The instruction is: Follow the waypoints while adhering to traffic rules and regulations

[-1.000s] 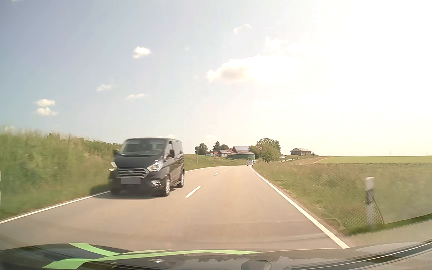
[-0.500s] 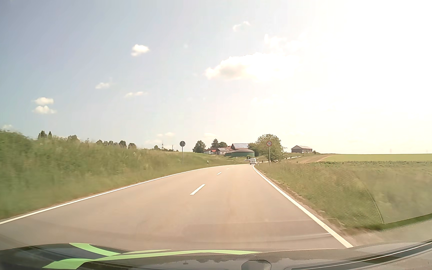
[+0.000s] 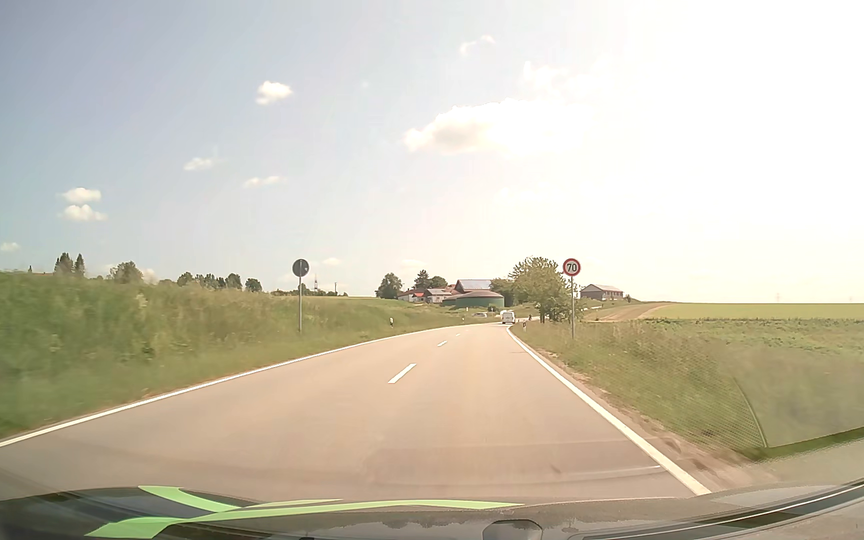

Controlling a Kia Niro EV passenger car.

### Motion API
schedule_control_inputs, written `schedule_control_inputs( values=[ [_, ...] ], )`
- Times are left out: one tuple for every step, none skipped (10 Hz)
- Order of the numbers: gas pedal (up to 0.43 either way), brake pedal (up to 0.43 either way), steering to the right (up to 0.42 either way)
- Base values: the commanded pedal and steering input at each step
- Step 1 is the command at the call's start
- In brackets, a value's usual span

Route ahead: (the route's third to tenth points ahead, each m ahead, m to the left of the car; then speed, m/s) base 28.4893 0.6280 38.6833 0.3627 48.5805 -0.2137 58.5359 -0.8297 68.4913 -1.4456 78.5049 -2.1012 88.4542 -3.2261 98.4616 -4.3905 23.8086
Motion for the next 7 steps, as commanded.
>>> schedule_control_inputs(
  values=[
    [0.177,0.000,0.005],
    [0.177,0.000,0.006],
    [0.177,0.000,0.006],
    [0.177,0.000,0.006],
    [0.177,0.000,0.006],
    [0.177,0.000,0.006],
    [0.177,0.000,0.006]
  ],
)
